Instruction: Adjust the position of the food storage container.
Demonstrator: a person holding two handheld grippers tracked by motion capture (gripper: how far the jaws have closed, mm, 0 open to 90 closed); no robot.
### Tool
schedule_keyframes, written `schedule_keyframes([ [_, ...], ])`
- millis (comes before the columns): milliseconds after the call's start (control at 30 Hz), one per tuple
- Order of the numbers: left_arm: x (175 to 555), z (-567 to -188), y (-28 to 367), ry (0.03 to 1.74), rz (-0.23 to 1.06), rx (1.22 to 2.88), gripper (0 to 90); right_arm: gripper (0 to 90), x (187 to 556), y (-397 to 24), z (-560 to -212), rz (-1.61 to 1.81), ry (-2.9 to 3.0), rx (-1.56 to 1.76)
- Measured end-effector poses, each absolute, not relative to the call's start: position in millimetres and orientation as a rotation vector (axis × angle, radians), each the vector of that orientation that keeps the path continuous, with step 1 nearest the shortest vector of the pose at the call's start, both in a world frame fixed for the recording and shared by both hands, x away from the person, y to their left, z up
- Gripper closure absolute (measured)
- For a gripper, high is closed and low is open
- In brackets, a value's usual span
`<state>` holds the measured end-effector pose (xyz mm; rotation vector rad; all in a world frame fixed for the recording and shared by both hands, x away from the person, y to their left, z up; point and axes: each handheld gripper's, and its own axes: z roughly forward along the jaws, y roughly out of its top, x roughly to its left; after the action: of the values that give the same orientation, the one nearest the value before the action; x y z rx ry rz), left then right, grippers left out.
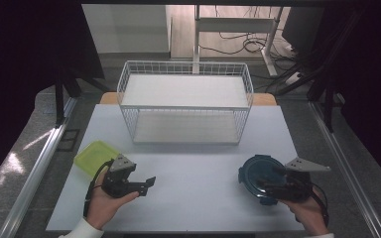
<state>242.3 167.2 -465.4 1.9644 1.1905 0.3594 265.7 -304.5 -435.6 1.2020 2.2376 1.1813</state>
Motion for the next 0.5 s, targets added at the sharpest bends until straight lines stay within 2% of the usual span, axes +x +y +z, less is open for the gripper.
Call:
schedule_keyframes([
  [500, 238.8, -465.5, 167.6, 1.19, 0.355, 1.973, 16.8, 21.0, 260.6, -300.2, -435.2, 1.149, 2.224, 1.207],
])
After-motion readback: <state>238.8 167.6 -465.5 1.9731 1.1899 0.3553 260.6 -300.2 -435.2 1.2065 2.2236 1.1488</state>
